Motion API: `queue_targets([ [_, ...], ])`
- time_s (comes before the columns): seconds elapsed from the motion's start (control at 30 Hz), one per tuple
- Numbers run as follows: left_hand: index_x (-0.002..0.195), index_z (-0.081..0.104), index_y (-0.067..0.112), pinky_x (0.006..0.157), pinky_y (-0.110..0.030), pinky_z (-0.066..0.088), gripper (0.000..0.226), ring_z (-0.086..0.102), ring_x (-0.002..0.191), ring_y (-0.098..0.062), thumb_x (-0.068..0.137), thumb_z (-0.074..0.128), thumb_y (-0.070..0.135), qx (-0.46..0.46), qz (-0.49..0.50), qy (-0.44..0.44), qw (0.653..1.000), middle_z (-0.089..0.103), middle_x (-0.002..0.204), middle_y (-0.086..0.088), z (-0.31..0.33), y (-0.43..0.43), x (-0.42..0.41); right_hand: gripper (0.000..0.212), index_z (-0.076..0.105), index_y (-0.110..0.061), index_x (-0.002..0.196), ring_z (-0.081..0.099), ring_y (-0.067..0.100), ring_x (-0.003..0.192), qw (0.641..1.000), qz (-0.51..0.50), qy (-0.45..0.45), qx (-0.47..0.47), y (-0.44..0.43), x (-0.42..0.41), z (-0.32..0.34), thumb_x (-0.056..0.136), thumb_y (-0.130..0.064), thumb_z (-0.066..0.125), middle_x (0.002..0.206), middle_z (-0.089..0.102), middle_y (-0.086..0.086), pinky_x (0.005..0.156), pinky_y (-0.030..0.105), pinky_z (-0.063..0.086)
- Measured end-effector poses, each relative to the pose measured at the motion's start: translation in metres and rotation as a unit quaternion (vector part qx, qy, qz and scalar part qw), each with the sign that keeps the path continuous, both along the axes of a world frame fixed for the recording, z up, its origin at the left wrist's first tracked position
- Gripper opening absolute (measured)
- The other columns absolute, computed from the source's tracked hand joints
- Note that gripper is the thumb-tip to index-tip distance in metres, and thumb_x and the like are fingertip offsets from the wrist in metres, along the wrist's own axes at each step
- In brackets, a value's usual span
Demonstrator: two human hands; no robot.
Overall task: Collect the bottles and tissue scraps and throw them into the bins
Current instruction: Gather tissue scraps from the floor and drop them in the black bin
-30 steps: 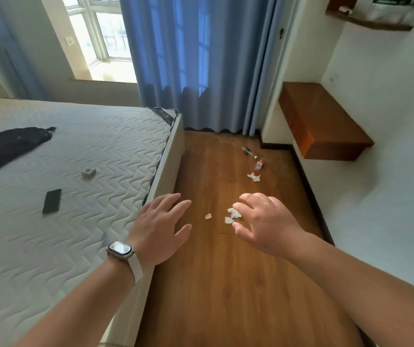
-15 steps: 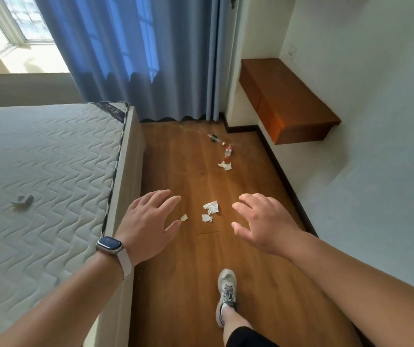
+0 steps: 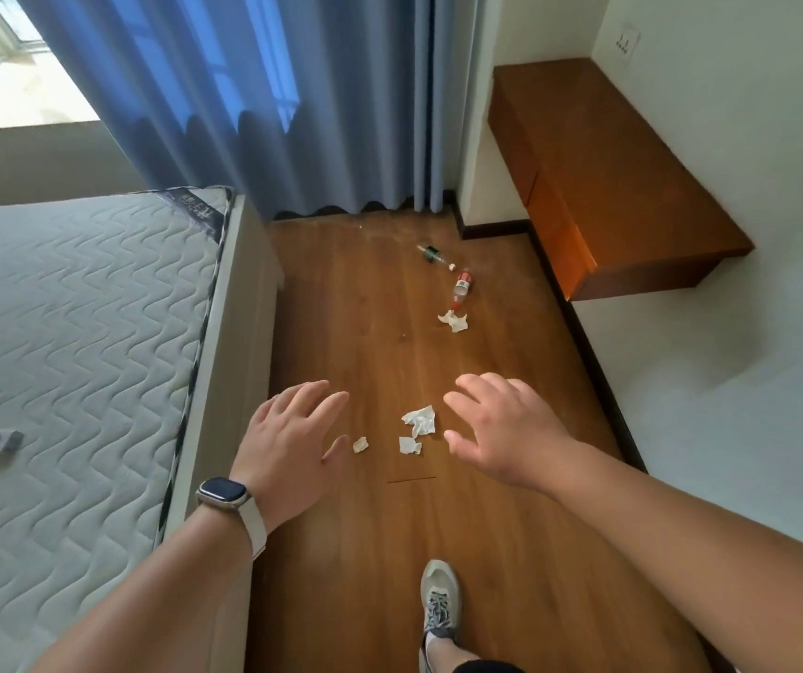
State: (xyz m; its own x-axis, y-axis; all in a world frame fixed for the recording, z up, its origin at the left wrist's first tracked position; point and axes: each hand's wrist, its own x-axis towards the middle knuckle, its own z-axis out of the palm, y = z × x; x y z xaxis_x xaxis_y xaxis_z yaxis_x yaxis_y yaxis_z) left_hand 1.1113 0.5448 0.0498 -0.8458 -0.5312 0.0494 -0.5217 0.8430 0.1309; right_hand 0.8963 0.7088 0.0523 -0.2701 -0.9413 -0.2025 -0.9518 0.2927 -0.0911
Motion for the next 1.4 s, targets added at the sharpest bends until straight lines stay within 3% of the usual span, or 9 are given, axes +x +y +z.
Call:
queue_targets([
  [0.33, 0.125, 0.059, 0.022, 0.1, -0.05, 0.044, 0.044, 0.053, 0.124, -0.03, 0.084, 0.068, 0.037, 0.023, -0.015, -0.04, 0.999, 0.059, 0.131, -0.003, -0.035, -0.054, -0.072, 0.052, 0.045, -0.024, 0.135, 0.04, 0.018, 0.126, 0.999, -0.005, -0.035, 0.031, -0.059, -0.062, -0.031, 0.095, -0.055, 0.033, 0.141, 0.043, -0.003, 0.103, 0.034, 0.033],
  [0.5, 0.127, 0.055, 0.026, 0.105, -0.049, 0.041, 0.044, 0.048, 0.128, -0.029, 0.084, 0.063, 0.035, 0.088, -0.03, -0.098, 0.991, 0.055, 0.135, -0.001, -0.11, -0.085, -0.094, 0.052, 0.042, -0.024, 0.139, 0.038, 0.02, 0.129, 0.995, -0.026, -0.063, 0.071, -0.085, -0.082, -0.082, 0.096, -0.052, 0.034, 0.143, 0.042, -0.002, 0.104, 0.036, 0.032],
  [0.63, 0.121, 0.058, 0.027, 0.095, -0.049, 0.048, 0.048, 0.057, 0.118, -0.03, 0.075, 0.073, 0.031, 0.137, -0.021, -0.121, 0.983, 0.061, 0.125, -0.002, -0.182, -0.112, -0.114, 0.053, 0.04, -0.022, 0.139, 0.032, 0.022, 0.134, 0.988, -0.056, -0.096, 0.109, -0.111, -0.099, -0.143, 0.095, -0.051, 0.032, 0.148, 0.036, 0.0, 0.109, 0.04, 0.028],
  [0.77, 0.114, 0.058, 0.025, 0.084, -0.047, 0.054, 0.049, 0.063, 0.107, -0.03, 0.069, 0.078, 0.03, 0.145, -0.015, -0.135, 0.98, 0.065, 0.116, -0.003, -0.272, -0.148, -0.128, 0.065, 0.048, -0.022, 0.133, 0.039, 0.024, 0.131, 0.983, -0.078, -0.11, 0.123, -0.145, -0.118, -0.224, 0.085, -0.055, 0.019, 0.144, 0.043, 0.001, 0.106, 0.042, 0.033],
  [0.87, 0.115, 0.062, 0.025, 0.084, -0.047, 0.054, 0.046, 0.063, 0.106, -0.029, 0.072, 0.077, 0.032, 0.154, 0.013, -0.152, 0.976, 0.066, 0.116, -0.002, -0.349, -0.175, -0.136, 0.06, 0.057, -0.021, 0.124, 0.049, 0.025, 0.124, 0.981, -0.094, -0.112, 0.124, -0.172, -0.13, -0.303, 0.084, -0.054, 0.027, 0.135, 0.053, 0.002, 0.099, 0.043, 0.041],
  [0.97, 0.117, 0.063, 0.025, 0.086, -0.045, 0.053, 0.042, 0.062, 0.107, -0.028, 0.076, 0.071, 0.034, 0.16, 0.019, -0.169, 0.972, 0.066, 0.116, -0.001, -0.431, -0.197, -0.14, 0.063, 0.053, -0.022, 0.127, 0.044, 0.023, 0.124, 0.981, -0.086, -0.11, 0.133, -0.195, -0.138, -0.392, 0.084, -0.055, 0.021, 0.136, 0.048, -0.001, 0.099, 0.04, 0.037],
  [1.07, 0.121, 0.061, 0.027, 0.087, -0.042, 0.05, 0.045, 0.059, 0.11, -0.025, 0.077, 0.06, 0.039, 0.171, 0.028, -0.202, 0.964, 0.062, 0.121, 0.002, -0.512, -0.216, -0.14, 0.051, 0.051, -0.023, 0.127, 0.041, 0.02, 0.122, 0.981, -0.083, -0.109, 0.139, -0.213, -0.14, -0.48, 0.09, -0.052, 0.03, 0.134, 0.045, -0.004, 0.097, 0.037, 0.036],
  [1.23, 0.14, 0.041, 0.034, 0.101, -0.035, 0.038, 0.051, 0.043, 0.128, -0.019, 0.09, 0.046, 0.044, 0.183, 0.039, -0.235, 0.954, 0.044, 0.141, 0.009, -0.634, -0.234, -0.143, 0.044, 0.048, -0.025, 0.128, 0.039, 0.017, 0.119, 0.978, -0.082, -0.121, 0.146, -0.226, -0.136, -0.611, 0.093, -0.048, 0.037, 0.128, 0.045, -0.008, 0.096, 0.034, 0.035],
  [1.4, 0.139, 0.038, 0.035, 0.094, -0.033, 0.038, 0.047, 0.042, 0.125, -0.017, 0.093, 0.041, 0.045, 0.178, 0.007, -0.274, 0.945, 0.044, 0.139, 0.011, -0.731, -0.243, -0.133, 0.04, 0.051, -0.022, 0.122, 0.044, 0.019, 0.114, 0.979, -0.047, -0.103, 0.167, -0.228, -0.135, -0.713, 0.093, -0.048, 0.039, 0.121, 0.048, -0.004, 0.088, 0.035, 0.036],
])
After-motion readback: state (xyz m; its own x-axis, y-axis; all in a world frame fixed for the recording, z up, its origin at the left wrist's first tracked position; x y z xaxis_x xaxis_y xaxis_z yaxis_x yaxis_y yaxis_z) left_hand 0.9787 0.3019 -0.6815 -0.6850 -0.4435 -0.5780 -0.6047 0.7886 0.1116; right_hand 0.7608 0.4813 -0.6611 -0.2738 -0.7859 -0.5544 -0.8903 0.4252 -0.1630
